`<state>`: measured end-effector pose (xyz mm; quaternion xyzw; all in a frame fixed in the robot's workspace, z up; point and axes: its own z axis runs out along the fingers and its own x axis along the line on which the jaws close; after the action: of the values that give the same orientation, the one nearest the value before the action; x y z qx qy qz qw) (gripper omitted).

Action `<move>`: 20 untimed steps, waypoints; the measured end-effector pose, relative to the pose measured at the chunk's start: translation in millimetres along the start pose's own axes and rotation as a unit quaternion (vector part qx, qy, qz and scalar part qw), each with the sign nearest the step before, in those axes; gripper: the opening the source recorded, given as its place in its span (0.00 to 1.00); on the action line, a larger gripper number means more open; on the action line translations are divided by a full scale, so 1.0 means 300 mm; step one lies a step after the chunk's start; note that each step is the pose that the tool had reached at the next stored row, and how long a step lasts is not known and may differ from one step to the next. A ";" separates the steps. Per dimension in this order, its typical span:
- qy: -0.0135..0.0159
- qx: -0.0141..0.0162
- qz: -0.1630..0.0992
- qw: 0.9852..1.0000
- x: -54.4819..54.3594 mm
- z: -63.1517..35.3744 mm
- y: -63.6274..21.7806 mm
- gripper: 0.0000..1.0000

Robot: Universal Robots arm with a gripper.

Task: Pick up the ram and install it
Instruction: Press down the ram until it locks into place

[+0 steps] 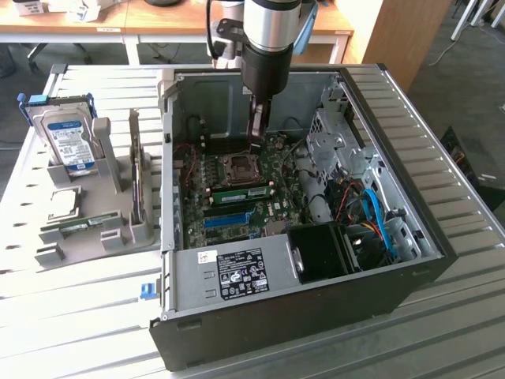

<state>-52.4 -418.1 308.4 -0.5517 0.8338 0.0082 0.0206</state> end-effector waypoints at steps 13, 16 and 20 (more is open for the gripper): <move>0.000 0.002 0.044 0.999 0.000 0.000 0.000 0.11; 0.001 0.002 0.057 0.998 0.000 0.000 0.000 0.11; 0.001 0.003 0.078 0.997 0.000 0.000 0.000 0.11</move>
<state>-52.4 -418.1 308.3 -0.4846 0.8744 0.0066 0.0212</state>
